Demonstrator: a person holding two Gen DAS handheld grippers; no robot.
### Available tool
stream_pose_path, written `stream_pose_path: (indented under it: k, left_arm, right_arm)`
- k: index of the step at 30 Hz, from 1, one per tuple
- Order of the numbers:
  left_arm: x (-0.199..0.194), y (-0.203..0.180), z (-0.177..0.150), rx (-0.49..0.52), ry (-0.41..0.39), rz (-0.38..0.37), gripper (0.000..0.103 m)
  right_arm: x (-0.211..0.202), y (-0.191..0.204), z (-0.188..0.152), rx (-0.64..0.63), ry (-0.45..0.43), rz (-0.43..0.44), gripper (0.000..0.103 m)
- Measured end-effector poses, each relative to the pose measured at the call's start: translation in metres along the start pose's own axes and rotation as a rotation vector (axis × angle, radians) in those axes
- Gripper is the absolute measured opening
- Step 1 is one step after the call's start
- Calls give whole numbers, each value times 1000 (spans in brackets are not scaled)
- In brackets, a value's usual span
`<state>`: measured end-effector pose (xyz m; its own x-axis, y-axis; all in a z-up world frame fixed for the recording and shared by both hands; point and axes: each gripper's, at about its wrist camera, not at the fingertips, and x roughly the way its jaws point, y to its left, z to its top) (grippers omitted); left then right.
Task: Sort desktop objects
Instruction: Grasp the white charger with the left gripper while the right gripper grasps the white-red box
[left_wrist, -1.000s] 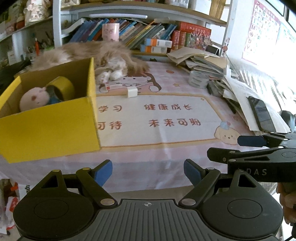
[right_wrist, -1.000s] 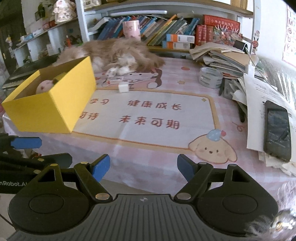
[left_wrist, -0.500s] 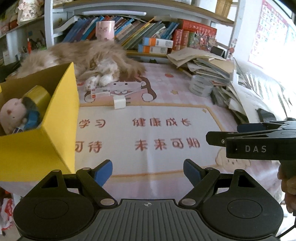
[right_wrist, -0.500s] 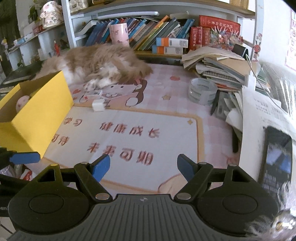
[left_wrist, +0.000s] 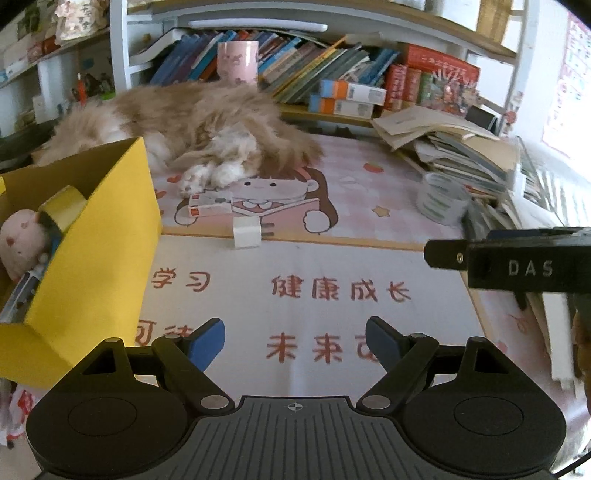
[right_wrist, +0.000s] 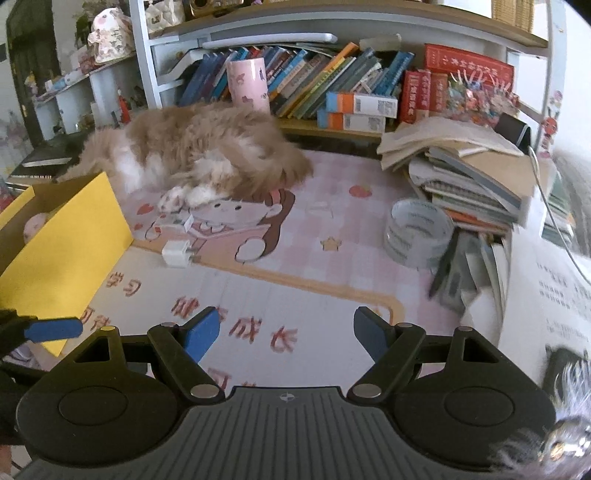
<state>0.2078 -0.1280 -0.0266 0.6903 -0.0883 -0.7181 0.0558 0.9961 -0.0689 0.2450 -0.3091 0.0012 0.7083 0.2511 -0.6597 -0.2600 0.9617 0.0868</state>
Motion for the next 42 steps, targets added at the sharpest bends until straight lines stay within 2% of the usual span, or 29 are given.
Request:
stream_pose_path:
  k: [8,12,17,19,29,32,33,37,42]
  left_arm:
    - [33,-5,20,-25,3,56,85]
    - [52,-4,31,-34,0,83,80]
    - [74,4,44,-65,-5,127,78]
    - [83,8,48,-73,-6,153,73]
    - [123,16,63,-88,-3,199,64]
    - [128,15,64,-91,-6,206,50]
    - [130,15,64,-93,-5,205,42]
    - [129,16,63,-96,-14,196,41]
    - [104,21,57,-119,-32,191,41]
  right_arm:
    - [25,-15,33,-34,-36,46,78]
    - [39,-16,49,-51,-51,69,78]
    - [54,-12,63,-65,-49,105,78]
    - [59,-11,67,-69,-41,117,78]
    - [74,-9,74,-87,-26,146,78]
    - [78,-9,75,-88,-21,147,78]
    - [80,-9,76,-88,-19,148,78]
    - [85,-8,77,-85,-17,155,78]
    - [99,0,82,-89,-7,188,78]
